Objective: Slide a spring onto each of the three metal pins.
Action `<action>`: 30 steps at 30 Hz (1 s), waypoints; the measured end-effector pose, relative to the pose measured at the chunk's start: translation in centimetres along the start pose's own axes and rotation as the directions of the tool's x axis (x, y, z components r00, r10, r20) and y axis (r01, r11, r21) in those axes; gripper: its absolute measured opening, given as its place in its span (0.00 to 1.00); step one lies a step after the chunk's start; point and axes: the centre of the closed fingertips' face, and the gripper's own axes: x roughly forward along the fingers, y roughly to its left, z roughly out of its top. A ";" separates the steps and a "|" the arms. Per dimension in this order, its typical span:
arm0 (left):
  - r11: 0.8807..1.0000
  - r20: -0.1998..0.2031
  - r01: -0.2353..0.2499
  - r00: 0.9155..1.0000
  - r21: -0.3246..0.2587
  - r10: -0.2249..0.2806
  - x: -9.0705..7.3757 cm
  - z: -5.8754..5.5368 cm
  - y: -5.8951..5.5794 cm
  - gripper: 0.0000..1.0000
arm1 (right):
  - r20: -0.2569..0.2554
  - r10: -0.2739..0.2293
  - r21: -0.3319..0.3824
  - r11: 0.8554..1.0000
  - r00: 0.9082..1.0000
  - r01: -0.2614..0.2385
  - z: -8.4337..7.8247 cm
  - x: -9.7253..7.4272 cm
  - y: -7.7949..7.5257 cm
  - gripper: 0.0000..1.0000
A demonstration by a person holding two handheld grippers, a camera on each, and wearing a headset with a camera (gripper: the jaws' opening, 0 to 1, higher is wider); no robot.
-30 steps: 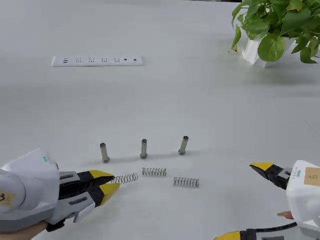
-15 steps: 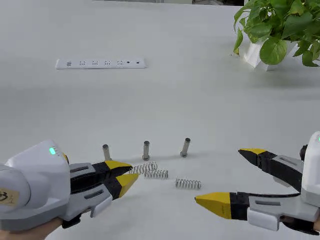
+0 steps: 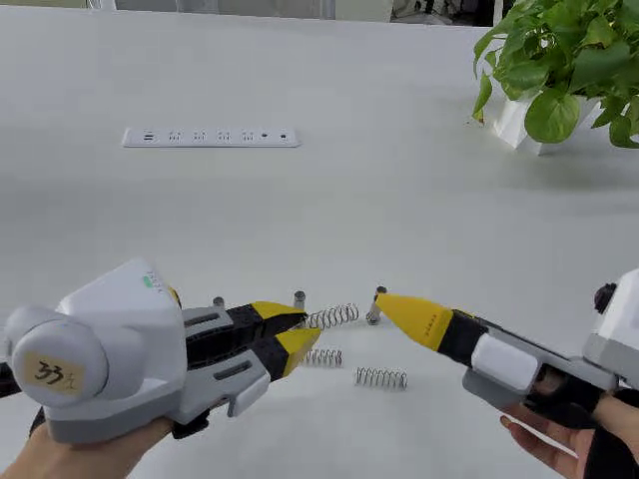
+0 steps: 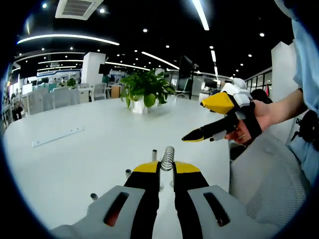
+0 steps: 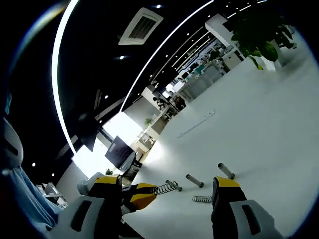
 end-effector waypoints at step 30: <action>1.000 0.034 0.025 0.999 -0.001 -0.025 0.9 1.1 -1.0 0.06 | 0.112 -0.015 0.581 0.812 0.994 -0.053 -0.9 1.9 -5.2 0.30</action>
